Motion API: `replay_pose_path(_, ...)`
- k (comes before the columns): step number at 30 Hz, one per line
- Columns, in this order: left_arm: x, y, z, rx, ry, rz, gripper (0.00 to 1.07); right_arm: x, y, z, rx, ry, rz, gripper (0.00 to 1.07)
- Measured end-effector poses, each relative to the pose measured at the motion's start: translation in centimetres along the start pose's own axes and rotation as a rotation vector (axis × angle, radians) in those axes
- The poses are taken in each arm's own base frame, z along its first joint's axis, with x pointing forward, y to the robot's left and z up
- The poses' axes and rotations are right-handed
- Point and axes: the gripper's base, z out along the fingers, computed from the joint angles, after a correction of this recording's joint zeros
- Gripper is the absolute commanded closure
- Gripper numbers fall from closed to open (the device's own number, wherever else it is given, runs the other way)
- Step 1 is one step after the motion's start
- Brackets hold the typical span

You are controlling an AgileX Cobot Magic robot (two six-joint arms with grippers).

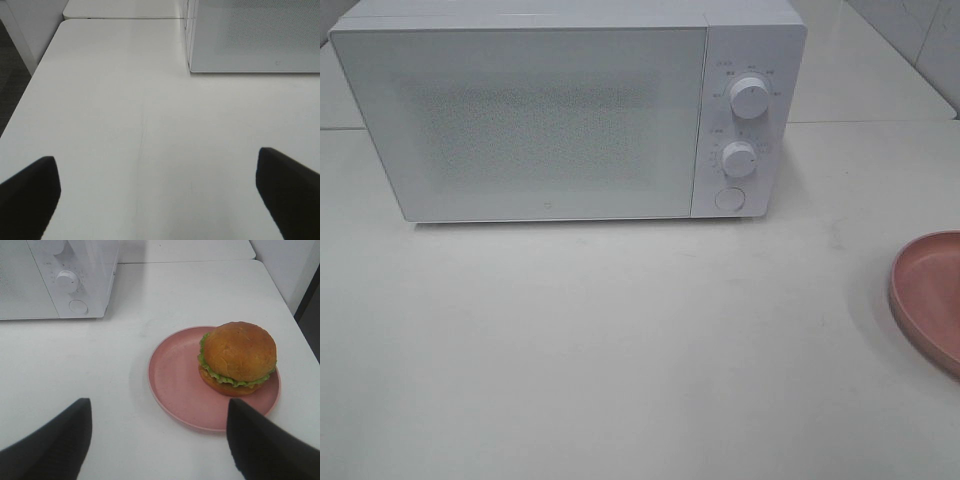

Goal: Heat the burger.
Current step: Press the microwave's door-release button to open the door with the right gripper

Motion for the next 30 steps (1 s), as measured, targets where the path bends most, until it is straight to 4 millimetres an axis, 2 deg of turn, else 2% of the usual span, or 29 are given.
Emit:
replay_pose_path(19, 0.0, 0.0, 0.0, 0.000, 0.000, 0.000, 0.04, 0.0, 0.0, 0.0, -0.001, -0.004, 0.015, 0.33)
replay_pose_path(24, 0.0, 0.0, 0.0, 0.000, 0.000, 0.000, 0.04, -1.4, 0.2, -0.6, -0.017, -0.103, 0.016, 0.33)
replay_pose_path(30, 0.0, 0.0, 0.0, 0.000, 0.000, 0.000, 0.04, -3.0, 0.5, 0.5, -0.023, -0.113, 0.013, 0.33)
